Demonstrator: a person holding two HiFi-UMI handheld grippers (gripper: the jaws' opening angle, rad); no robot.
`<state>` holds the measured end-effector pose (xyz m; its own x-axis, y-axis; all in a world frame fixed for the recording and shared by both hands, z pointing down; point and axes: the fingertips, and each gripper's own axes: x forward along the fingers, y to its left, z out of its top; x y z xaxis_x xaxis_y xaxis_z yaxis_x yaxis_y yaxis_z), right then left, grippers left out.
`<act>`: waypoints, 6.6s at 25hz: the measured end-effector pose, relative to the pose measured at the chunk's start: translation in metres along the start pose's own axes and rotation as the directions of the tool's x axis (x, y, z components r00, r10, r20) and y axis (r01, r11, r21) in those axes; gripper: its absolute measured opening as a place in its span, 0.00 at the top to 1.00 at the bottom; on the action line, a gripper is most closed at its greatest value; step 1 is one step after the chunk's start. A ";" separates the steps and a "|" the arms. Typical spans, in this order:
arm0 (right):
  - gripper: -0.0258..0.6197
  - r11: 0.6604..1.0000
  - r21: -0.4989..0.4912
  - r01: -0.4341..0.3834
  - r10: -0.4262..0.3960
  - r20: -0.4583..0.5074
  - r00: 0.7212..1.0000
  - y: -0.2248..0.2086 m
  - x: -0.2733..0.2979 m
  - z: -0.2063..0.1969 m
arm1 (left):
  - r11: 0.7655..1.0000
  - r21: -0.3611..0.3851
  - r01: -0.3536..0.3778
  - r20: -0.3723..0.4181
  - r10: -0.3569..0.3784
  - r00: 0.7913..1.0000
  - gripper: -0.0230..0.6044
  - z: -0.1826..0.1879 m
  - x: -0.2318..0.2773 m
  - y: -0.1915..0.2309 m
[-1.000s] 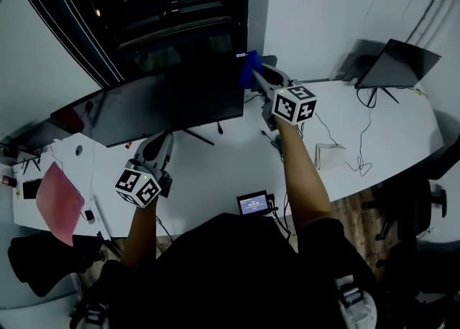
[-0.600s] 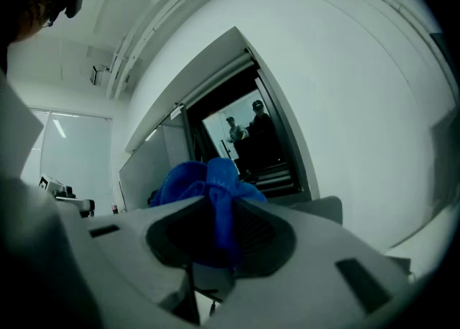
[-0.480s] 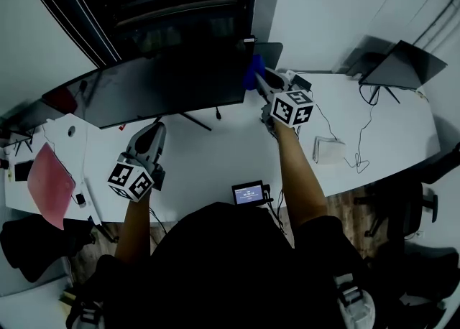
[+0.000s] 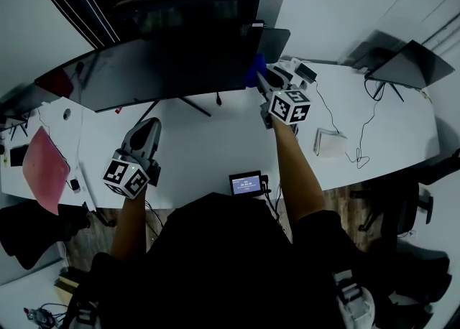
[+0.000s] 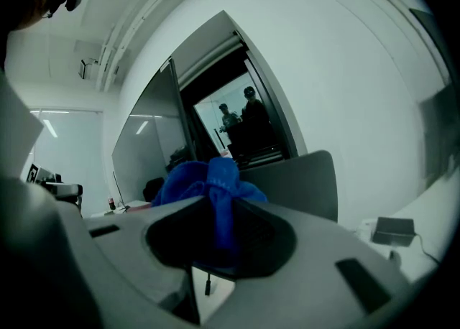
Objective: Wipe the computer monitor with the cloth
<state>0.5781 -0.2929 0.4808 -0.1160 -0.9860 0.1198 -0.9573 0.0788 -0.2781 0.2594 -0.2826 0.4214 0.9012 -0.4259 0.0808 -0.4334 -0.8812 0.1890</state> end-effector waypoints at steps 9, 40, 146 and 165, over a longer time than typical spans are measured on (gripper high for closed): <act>0.82 0.997 0.067 0.024 -0.018 -0.077 0.997 -0.009 0.008 -0.056 | 0.999 0.009 -0.040 0.003 0.040 0.999 0.97 -0.008 -0.012 0.007; 0.82 0.452 0.892 0.021 -0.169 0.063 0.984 0.005 0.045 -0.166 | 0.992 -0.040 -0.118 -0.011 0.118 0.993 0.97 -0.021 -0.068 0.036; 0.82 0.704 0.704 -0.097 0.307 -0.178 0.935 0.514 0.364 -0.246 | 0.943 -0.154 -0.295 0.116 0.314 0.942 0.97 0.002 -0.343 0.319; 0.82 0.640 0.752 -0.159 0.264 -0.021 0.964 0.529 0.345 -0.172 | 0.961 -0.134 -0.241 0.142 0.259 0.955 0.97 0.009 -0.338 0.304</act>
<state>-0.0142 -0.5657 0.5391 -0.3706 -0.9267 0.0620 -0.3950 0.0968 -0.9136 -0.1770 -0.4086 0.4424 0.7471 -0.6645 -0.0127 -0.6327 -0.7169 0.2929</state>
